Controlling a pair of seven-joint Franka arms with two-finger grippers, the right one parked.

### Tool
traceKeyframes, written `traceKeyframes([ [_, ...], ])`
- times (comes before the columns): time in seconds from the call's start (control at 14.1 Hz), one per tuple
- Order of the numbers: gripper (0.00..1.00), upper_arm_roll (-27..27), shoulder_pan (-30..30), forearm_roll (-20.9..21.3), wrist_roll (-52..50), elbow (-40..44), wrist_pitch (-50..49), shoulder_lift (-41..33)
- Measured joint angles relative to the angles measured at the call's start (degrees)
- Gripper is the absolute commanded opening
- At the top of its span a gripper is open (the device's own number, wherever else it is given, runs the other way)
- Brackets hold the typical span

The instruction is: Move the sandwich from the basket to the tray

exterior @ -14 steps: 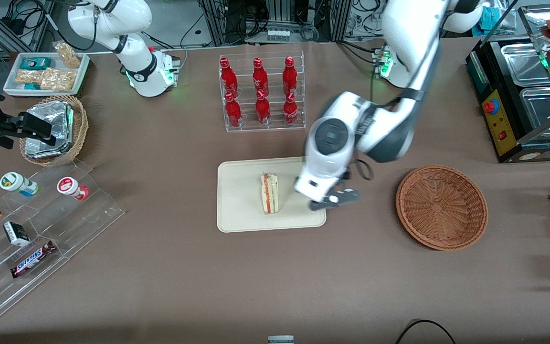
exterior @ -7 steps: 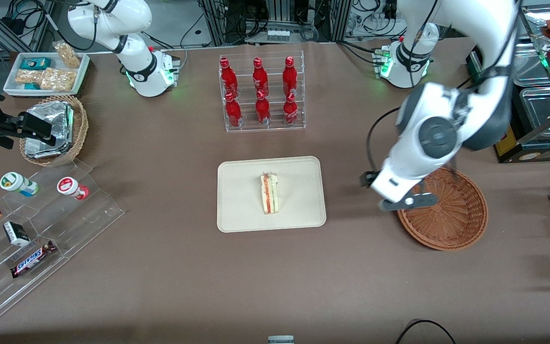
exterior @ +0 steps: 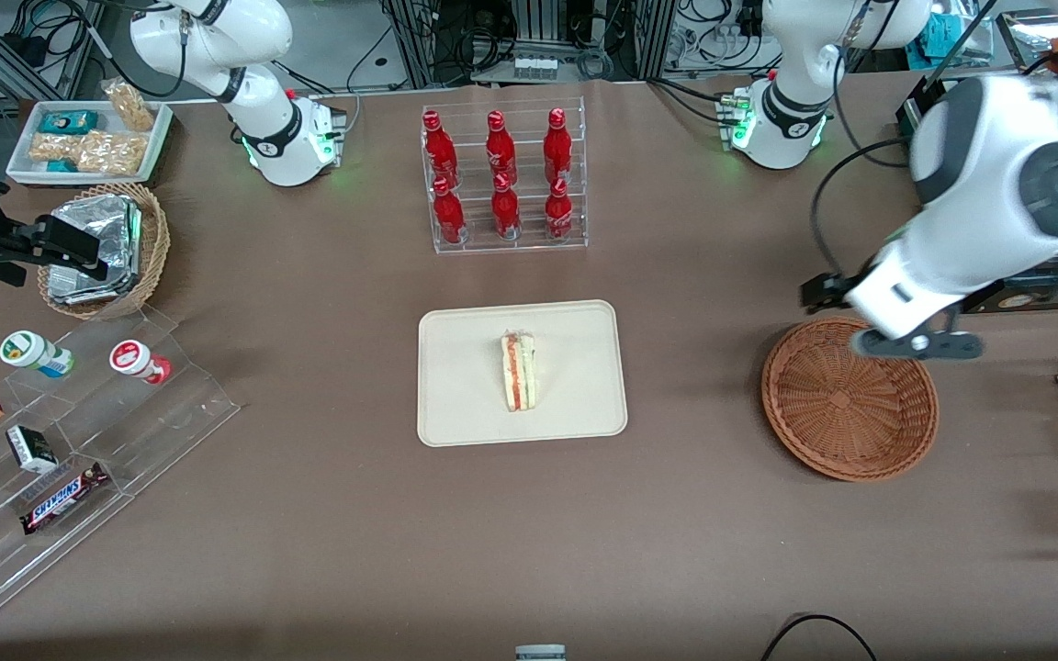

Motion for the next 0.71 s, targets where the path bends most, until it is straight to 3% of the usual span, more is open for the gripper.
traceKeyframes([
  [0.42,1.0,-4.0,9.5,1.3,2.6,0.5,-1.6,-6.0],
  [0.71,1.0,-4.4,11.1,2.1,2.6,2.4,-1.9,-8.5],
])
